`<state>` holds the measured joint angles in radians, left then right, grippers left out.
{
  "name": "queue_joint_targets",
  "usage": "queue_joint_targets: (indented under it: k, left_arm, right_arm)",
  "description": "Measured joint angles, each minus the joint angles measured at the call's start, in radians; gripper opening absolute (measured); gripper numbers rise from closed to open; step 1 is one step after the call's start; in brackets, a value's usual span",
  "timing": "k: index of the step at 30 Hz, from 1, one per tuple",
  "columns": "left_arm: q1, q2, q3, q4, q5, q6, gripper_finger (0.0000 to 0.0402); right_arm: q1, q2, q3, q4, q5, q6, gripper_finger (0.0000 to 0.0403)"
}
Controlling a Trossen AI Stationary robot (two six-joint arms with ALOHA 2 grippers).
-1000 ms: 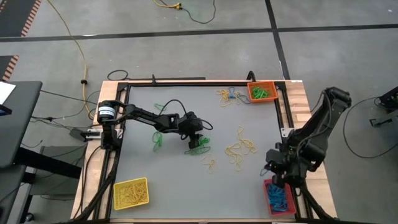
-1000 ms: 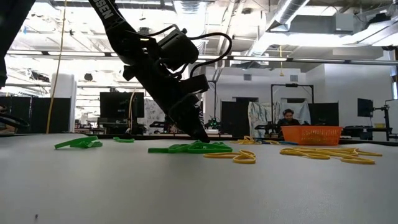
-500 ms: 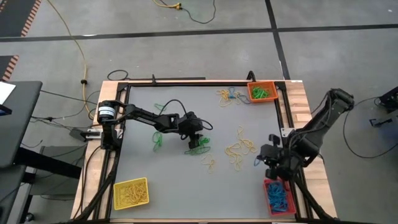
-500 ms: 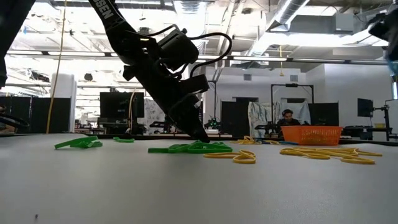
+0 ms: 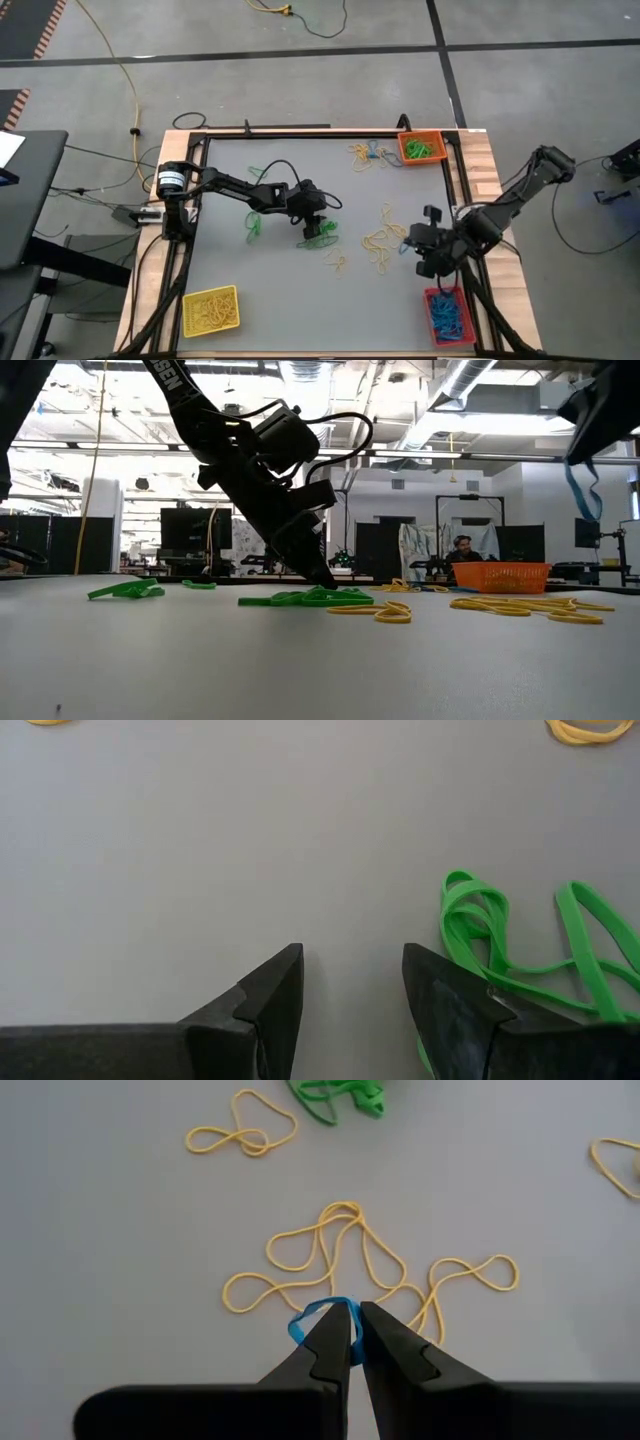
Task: Sort rubber bands into baskets
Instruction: Put the blue rubber band into the red bin
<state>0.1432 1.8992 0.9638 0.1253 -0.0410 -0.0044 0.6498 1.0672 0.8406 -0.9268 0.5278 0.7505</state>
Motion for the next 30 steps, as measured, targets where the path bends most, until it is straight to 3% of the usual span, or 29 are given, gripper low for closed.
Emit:
queue_joint_targets:
  k: [6, 13, 22, 30]
  left_arm:
    - [0.000, 0.000, 0.000, 0.000, 0.000, 0.000, 0.0163]
    - [0.000, 0.000, 0.000, 0.000, 0.000, 0.000, 0.0163]
    - [0.000, 0.000, 0.000, 0.000, 0.000, 0.000, 0.0163]
    - [0.000, 0.000, 0.000, 0.000, 0.000, 0.000, 0.0163]
  right_arm:
    - [-0.054, 0.000, 0.000, 0.014, 0.000, -0.035, 0.0056]
    - [-0.136, 0.000, 0.000, 0.168, 0.009, -0.246, 0.0056]
    - [-0.258, 0.000, 0.000, 0.192, 0.001, -0.269, 0.0056]
    - [-0.379, 0.000, 0.000, 0.290, -0.001, -0.411, 0.0056]
